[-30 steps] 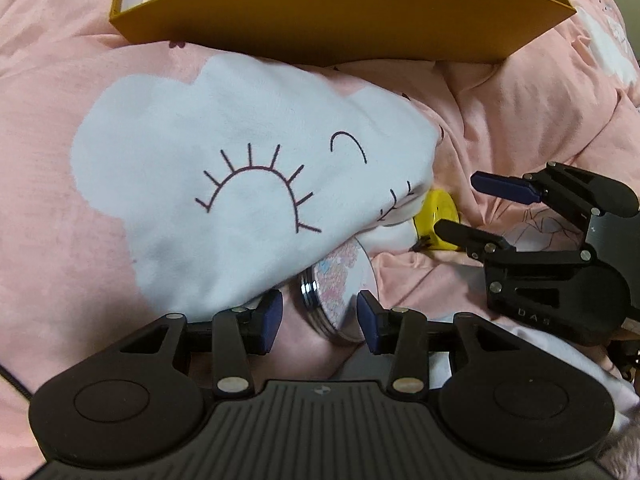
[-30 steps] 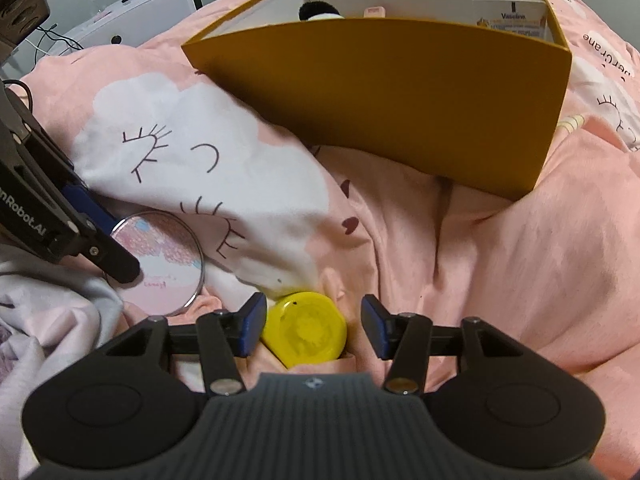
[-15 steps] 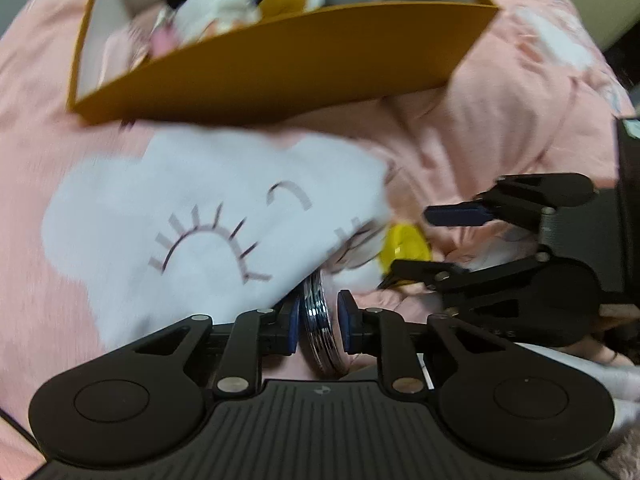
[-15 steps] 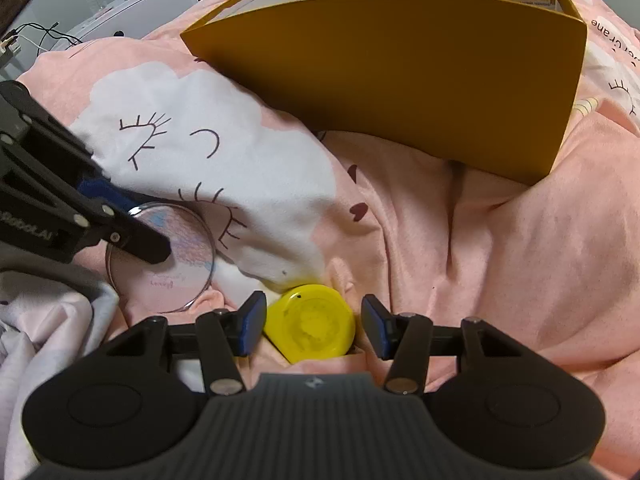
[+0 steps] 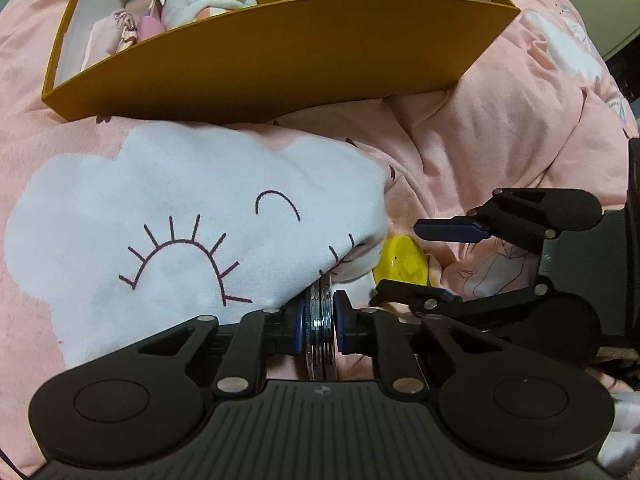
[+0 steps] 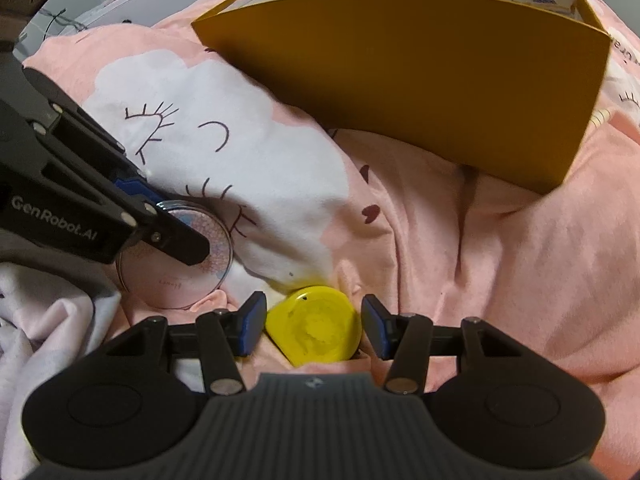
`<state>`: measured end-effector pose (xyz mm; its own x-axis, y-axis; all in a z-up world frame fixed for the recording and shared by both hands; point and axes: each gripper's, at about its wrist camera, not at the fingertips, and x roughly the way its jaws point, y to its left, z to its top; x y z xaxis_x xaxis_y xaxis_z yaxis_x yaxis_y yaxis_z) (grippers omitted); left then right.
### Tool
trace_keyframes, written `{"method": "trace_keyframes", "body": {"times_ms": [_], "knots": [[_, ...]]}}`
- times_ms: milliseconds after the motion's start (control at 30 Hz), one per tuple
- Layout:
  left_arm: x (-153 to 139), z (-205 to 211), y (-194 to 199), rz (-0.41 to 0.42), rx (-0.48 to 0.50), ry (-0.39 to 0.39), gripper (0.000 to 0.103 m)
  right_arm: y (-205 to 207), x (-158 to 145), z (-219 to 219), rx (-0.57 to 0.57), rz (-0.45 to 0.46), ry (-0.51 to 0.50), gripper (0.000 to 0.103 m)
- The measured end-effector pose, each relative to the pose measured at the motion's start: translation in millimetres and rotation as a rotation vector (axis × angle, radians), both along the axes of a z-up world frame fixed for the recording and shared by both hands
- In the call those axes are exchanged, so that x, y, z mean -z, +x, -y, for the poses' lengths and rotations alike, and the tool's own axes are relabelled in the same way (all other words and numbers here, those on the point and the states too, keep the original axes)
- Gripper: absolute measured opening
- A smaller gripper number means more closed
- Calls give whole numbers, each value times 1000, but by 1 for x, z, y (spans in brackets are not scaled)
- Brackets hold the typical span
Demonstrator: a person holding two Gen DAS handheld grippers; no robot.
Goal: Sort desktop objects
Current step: 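Move both tools to the round mirror and yellow tape measure on the bedding, then grasp the round compact mirror with the left tool while the right tool grasps the yellow tape measure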
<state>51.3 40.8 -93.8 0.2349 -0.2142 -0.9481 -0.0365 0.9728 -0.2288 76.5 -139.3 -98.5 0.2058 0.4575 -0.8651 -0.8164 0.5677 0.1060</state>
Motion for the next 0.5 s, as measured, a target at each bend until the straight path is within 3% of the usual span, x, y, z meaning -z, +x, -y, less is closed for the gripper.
{"method": "trace_keyframes", "body": {"times_ms": [433,500], "knots": [[0,-6,-2,-9,-18,-16,16,-4,7,-11,-17,33,-26,51],[0,-7,-2,-9,-16,-17,16,-5,5,-7,-4,42,-8,39]]}}
